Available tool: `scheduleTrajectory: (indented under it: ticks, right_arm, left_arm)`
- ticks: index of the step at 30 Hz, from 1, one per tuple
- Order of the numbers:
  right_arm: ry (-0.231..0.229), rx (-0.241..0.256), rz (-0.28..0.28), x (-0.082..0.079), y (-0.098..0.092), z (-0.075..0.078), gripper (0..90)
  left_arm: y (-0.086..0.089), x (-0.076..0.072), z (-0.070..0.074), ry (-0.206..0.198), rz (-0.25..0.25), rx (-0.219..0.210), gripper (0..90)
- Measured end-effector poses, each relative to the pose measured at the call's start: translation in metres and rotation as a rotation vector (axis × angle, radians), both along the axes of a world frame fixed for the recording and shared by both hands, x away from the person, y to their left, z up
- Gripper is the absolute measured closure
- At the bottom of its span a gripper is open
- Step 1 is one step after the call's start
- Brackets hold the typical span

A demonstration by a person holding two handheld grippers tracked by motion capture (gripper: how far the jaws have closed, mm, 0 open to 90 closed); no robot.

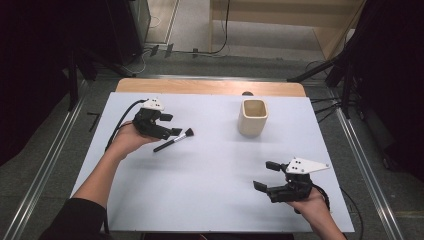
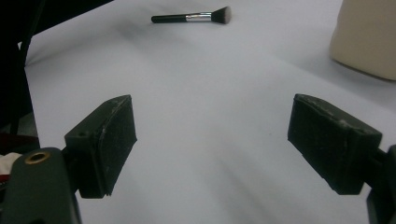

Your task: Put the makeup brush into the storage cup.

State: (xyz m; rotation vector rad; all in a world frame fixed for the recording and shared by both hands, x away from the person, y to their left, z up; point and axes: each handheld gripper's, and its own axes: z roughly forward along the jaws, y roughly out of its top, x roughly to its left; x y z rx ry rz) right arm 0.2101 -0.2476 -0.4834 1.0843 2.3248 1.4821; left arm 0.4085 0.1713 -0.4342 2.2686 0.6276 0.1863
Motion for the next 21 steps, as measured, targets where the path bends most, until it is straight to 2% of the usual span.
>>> scheduleTrajectory:
  ticks: [4, 5, 6, 10, 14, 21]
  right_arm:
    - [0.011, -0.004, 0.009, 0.0, 0.002, -0.001, 16.2]
    - [0.012, -0.008, 0.013, 0.0, 0.003, -0.001, 16.2]
    - [0.012, -0.008, 0.013, 0.0, 0.003, -0.001, 16.2]
    - [0.019, -0.02, 0.014, 0.001, 0.003, -0.002, 16.3]
    - [0.022, -0.022, 0.015, 0.002, 0.004, -0.002, 16.3]
    - [0.021, -0.023, 0.022, 0.002, 0.005, -0.002, 16.3]
  left_arm:
    - [-0.004, 0.002, 0.005, 0.024, -0.01, 0.064, 30.2]
    - [-0.006, 0.004, 0.007, 0.04, -0.013, 0.097, 30.1]
    - [-0.006, 0.004, 0.007, 0.04, -0.013, 0.097, 30.1]
    - [-0.008, 0.007, 0.008, 0.044, -0.021, 0.147, 30.4]
    - [-0.011, 0.01, 0.006, 0.067, -0.033, 0.206, 30.5]
    - [-0.02, 0.014, 0.006, 0.092, -0.065, 0.275, 31.1]
